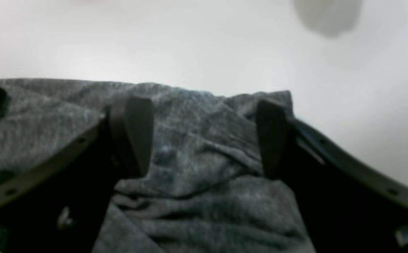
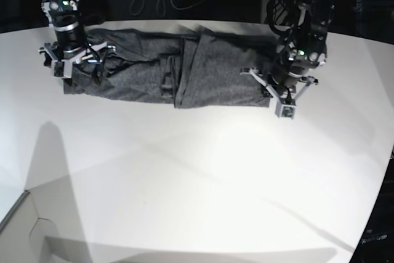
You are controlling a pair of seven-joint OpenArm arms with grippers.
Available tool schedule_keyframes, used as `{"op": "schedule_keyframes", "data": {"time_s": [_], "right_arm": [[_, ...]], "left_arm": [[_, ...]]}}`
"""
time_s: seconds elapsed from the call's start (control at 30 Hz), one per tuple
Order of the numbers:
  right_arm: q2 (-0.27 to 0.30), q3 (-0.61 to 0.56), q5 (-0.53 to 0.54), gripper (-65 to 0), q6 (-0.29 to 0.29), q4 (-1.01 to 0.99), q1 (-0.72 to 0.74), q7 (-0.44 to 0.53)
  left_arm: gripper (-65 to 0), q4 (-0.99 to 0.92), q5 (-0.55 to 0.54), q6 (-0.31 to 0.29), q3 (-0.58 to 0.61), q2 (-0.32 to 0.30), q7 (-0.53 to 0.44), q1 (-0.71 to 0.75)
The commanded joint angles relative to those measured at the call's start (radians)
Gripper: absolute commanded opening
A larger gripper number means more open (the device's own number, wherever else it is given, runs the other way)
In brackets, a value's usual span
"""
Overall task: Layout the t-shirt on the table in an organized manner, then fold the t-shirt properly
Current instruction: 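Release the fold and move the left gripper back to the strip end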
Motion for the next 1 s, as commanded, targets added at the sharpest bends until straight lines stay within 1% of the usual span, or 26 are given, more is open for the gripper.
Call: {"op": "schedule_keyframes", "data": {"time_s": [0.0,0.07,0.13,0.3,0.57,0.8,0.97], "right_arm": [[-0.006,0.016,0.008,-18.9,0.002,0.018,0.008,-0.003],[-0.009,0.042,0.008,-18.8,0.002,0.018,0.022,-0.06],[-0.007,0.07,0.008,-18.7,0.002,0.012,0.049,-0.112],[-0.006,0.134,0.008,-18.5,0.002,-0.031,0.102,-0.187],[-0.006,0.147,0.008,-18.8,0.002,-0.108,0.12,-0.195],[-0.006,0.148,0.005,-18.9,-0.001,-0.13,0.12,-0.198],[-0.027,0.136,0.005,-19.4,0.0,-0.134,0.109,-0.199]], "left_arm": [[-64.9,-0.016,0.007,0.003,-0.002,-0.005,-0.003,-0.009],[-64.9,-0.05,0.007,0.003,-0.001,-0.008,-0.039,-0.009],[-64.9,-0.074,0.007,0.003,-0.001,-0.008,-0.048,-0.007],[-64.9,-0.091,0.007,0.003,-0.001,-0.009,-0.056,-0.007],[-64.9,-0.087,0.007,0.003,-0.007,-0.011,-0.056,-0.007],[-64.9,-0.087,0.007,0.003,-0.008,-0.011,-0.056,-0.007],[-64.9,-0.081,0.007,0.003,-0.01,-0.011,-0.052,-0.007]]}}
